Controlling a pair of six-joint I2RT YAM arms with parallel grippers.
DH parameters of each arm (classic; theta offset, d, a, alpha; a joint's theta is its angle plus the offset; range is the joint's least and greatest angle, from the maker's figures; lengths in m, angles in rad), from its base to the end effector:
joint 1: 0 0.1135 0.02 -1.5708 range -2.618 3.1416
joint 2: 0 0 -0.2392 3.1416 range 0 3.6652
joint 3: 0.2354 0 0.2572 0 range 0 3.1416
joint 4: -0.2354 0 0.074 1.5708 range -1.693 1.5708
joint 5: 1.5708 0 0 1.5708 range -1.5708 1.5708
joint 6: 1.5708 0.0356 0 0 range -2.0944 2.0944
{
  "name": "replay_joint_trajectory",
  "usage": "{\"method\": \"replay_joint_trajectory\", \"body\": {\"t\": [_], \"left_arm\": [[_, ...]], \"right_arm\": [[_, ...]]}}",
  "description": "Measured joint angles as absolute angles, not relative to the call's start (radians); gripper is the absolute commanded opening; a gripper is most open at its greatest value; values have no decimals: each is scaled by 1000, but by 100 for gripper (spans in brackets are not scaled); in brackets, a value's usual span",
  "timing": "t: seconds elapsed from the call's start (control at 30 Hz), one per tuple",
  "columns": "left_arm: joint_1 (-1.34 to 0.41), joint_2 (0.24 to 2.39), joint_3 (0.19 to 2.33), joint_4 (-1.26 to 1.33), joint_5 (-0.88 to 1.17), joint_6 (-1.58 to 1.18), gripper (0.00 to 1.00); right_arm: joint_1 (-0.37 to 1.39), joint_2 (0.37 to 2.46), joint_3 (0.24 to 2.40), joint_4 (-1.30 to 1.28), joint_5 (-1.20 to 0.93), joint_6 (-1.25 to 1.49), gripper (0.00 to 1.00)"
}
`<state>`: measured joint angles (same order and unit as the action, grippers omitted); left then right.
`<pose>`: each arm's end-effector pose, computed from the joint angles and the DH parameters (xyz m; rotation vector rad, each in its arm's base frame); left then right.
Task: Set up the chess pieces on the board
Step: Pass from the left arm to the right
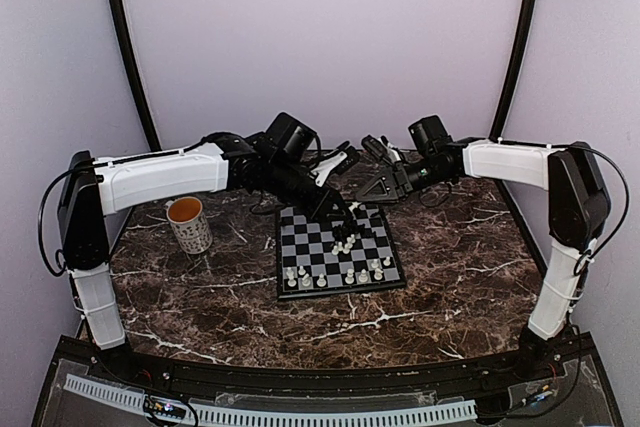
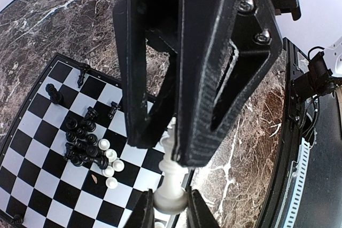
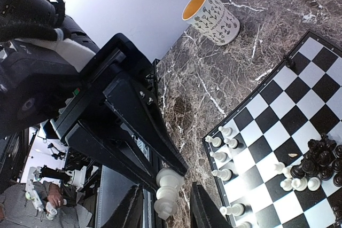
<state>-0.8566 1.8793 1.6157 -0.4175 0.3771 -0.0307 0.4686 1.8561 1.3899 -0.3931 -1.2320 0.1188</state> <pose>0.2737 -0.3357 0.2667 1.1355 2.0605 -0.8832 0.3361 0.2078 0.2192 -0.9707 2.1049 1.7600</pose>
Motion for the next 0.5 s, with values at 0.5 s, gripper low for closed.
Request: {"method": "replay_joint_trajectory", "body": {"t": [0.5], "left_arm": [[-857, 1884, 1616, -417, 363, -31, 27]], "right_arm": [[472, 1856, 1383, -400, -1208, 95, 3]]}}
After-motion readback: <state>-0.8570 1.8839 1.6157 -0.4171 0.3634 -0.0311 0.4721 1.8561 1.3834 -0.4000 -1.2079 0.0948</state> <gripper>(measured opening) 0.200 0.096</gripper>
